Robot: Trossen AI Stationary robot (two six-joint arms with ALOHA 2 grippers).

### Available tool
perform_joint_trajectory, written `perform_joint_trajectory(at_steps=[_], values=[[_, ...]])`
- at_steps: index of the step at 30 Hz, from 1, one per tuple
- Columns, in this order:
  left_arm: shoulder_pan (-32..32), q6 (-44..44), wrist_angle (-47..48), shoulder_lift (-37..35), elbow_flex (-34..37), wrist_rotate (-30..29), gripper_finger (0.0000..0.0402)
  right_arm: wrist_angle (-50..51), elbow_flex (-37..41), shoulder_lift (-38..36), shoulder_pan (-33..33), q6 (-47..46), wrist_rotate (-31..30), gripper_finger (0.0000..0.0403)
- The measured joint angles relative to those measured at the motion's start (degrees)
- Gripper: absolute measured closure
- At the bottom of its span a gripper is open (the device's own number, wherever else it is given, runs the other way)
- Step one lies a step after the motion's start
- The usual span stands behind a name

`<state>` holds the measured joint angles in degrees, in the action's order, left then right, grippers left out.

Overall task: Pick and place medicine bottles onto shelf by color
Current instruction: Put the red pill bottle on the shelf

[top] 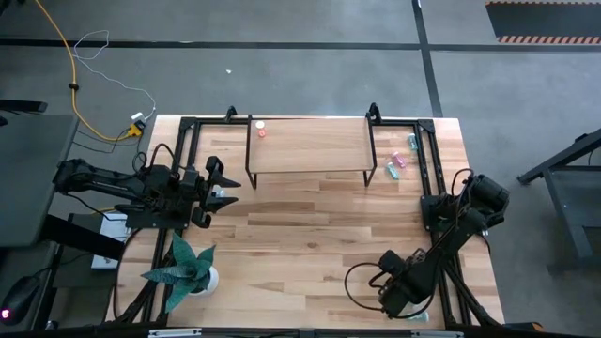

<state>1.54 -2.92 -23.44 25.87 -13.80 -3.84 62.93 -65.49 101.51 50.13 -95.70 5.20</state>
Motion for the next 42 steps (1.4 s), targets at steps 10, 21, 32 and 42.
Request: perform_joint_trajectory(at_steps=[10, 21, 32, 42], values=[[0.0, 0.1, 0.0, 0.0, 0.0, 0.0, 0.0229, 1.1, 0.0, 0.0, 0.0, 0.7, 1.5, 0.0294], [0.0, 0.0, 0.0, 0.0, 0.0, 0.0, 0.0229, -1.0, 0.0, -2.1, -0.7, 2.3, 2.9, 0.0298], [0.0, 0.0, 0.0, 0.0, 0.0, 0.0, 0.0229, -17.6, -2.5, -12.9, -13.4, 23.7, -8.8, 0.0303], [0.0, 0.1, 0.0, 0.0, 0.0, 0.0, 0.0229, -1.6, -27.5, -9.0, -31.7, 59.0, -16.5, 0.0304]])
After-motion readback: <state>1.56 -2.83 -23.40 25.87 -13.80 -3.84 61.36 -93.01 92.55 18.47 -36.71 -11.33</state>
